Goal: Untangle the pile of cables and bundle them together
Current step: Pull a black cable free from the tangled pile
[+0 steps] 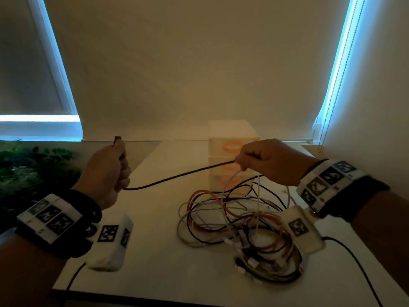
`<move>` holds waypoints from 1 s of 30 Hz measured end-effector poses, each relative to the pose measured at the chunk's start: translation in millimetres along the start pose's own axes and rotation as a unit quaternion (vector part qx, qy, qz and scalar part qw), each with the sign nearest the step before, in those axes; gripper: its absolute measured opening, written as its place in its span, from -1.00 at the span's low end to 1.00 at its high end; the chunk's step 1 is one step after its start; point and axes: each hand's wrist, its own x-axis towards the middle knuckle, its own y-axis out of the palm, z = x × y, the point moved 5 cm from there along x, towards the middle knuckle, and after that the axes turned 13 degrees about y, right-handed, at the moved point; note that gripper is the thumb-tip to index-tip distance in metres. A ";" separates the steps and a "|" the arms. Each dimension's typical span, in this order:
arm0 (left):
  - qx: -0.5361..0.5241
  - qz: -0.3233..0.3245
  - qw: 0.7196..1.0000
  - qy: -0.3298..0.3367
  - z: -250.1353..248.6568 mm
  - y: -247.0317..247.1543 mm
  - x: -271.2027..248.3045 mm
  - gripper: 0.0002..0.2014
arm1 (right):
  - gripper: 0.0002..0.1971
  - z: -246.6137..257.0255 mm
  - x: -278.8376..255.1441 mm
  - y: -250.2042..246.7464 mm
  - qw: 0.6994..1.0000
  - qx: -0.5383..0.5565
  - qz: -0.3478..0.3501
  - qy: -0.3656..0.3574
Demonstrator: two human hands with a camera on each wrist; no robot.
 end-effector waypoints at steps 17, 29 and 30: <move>0.014 0.381 0.911 -0.158 54.8 111.1 -97.4 -0.57 | -0.67 19.8 20.1 -7.1 0.979 0.093 -0.149 0.104; -0.154 0.343 0.915 -0.147 33.2 116.4 -92.1 -0.55 | -0.69 5.4 -1.4 -3.7 0.951 0.206 -0.160 0.167; -0.113 0.366 0.912 -0.147 36.3 115.4 -94.8 -0.51 | -0.67 0.0 1.8 -6.8 0.943 0.230 -0.157 0.183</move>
